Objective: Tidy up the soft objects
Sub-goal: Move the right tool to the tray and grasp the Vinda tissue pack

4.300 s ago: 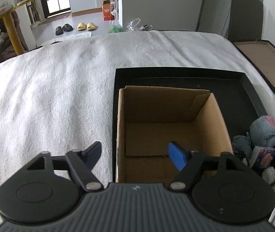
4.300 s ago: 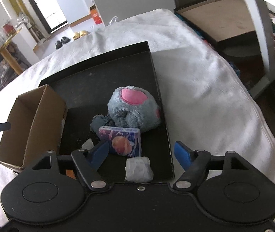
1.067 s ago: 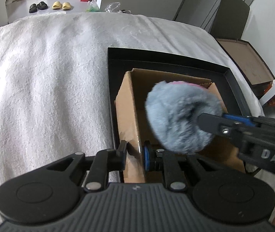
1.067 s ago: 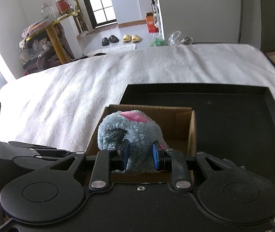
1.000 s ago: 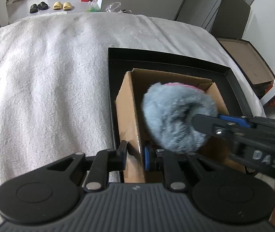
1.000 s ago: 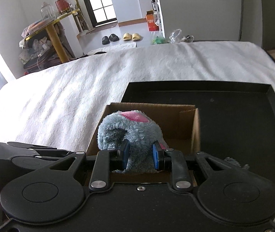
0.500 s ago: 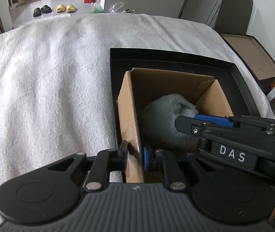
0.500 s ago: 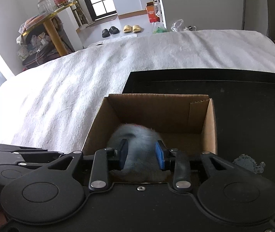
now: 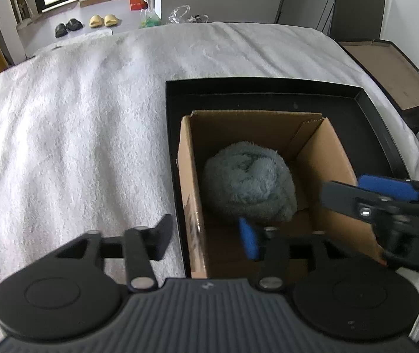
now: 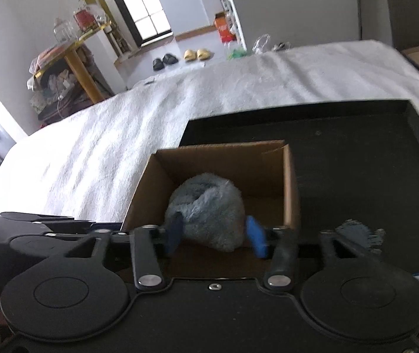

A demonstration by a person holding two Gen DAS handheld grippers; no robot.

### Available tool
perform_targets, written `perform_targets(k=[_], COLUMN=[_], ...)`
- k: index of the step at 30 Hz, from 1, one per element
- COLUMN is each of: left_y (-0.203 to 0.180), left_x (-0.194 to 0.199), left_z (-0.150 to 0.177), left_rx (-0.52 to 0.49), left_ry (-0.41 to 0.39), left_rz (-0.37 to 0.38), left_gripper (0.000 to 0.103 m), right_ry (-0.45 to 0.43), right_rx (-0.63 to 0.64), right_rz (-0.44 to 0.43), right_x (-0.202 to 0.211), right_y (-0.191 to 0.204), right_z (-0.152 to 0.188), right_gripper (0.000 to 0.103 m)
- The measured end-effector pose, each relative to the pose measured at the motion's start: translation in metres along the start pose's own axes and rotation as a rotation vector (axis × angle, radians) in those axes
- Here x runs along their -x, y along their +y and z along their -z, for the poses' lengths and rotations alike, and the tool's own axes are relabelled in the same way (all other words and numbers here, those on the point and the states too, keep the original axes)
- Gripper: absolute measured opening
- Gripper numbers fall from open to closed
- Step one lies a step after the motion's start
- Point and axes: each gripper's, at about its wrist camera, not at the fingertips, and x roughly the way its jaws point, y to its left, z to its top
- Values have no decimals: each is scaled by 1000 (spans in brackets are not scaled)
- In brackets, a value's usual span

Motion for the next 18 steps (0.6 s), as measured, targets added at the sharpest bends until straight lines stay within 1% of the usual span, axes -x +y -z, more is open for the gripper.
perform_targets(k=[1, 3, 6, 10, 13, 18], left_y=[-2, -6, -11, -20, -26, -34], left_x=[1, 3, 6, 9, 10, 12], left_z=[0, -2, -5, -7, -7, -6], left_rx=[-5, -10, -1, -8, -15, -13], left_ry=[-8, -18, -27, -28, -26, -13], left_rz=[-7, -21, -36, -51, -64, -79], left_gripper=[56, 62, 66, 68, 69, 70], right_ry=[-11, -20, -32, -39, -50, -59], right_rx=[3, -1, -1, -12, -20, -36], right_rz=[6, 12, 34, 68, 90, 110], right_x=[4, 10, 18, 26, 34, 42], right_y=[-3, -9, -20, -36, -47, -66], right_z=[-1, -1, -1, 0, 2, 8], right_gripper=[57, 58, 63, 71, 78, 81])
